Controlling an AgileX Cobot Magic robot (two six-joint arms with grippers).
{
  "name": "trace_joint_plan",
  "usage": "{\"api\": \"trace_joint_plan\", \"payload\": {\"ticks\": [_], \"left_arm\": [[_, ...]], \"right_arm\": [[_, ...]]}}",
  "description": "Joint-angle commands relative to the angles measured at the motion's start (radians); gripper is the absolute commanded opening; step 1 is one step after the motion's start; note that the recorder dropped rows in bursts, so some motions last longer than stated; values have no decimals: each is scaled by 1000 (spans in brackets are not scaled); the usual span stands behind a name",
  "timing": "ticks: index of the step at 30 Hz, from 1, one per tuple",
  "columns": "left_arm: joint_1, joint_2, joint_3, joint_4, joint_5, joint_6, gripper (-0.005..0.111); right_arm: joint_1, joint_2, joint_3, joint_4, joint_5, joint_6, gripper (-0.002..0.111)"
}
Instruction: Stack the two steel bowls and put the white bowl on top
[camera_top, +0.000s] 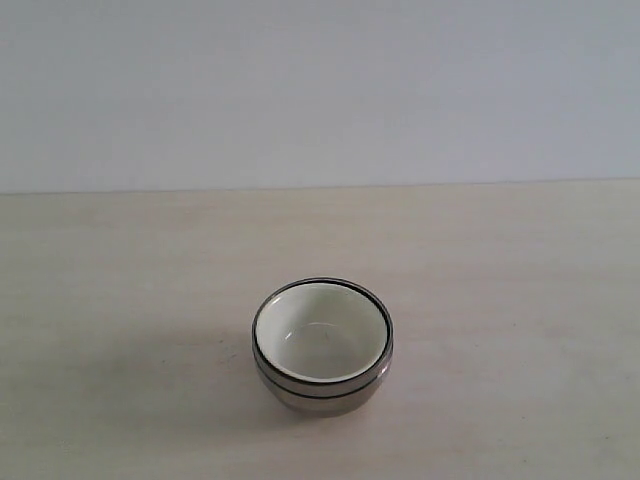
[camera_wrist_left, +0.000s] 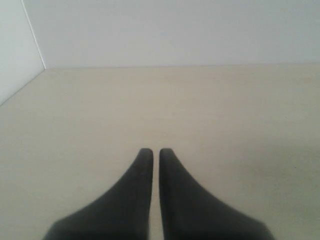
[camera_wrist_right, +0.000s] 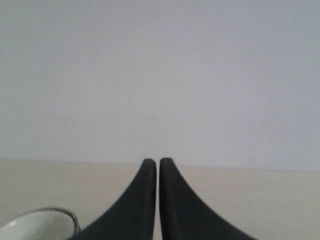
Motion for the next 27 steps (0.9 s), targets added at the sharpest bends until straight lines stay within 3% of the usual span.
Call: {"api": "trace_joint_plan", "payload": {"ticks": [1,6,14,19,21,23,27], "left_arm": [[3,-3,4,-1,-5,4,4],[3,-3,4,-1,-5,4,4],[1,-3,4,-1,-5,4,4],[1,-3,4,-1,-5,4,4],[1,-3,4,-1,-5,4,4],[1,-3,4,-1,-5,4,4],[1,-3,4,-1,-5,4,4]], "right_arm": [[-8,-6,100,-1,-48,-71,0],[-6,-6,203,3,-125,-99,0],[-6,-6,203,-14,-131,-55,0],[-6,-6,203,-524,-117,392,0],[-6,-6,203,-612,-96,490,0],[-6,-6,203,-587,-59,463,0],[-6,-6,203,-445,66,219,0]]}}
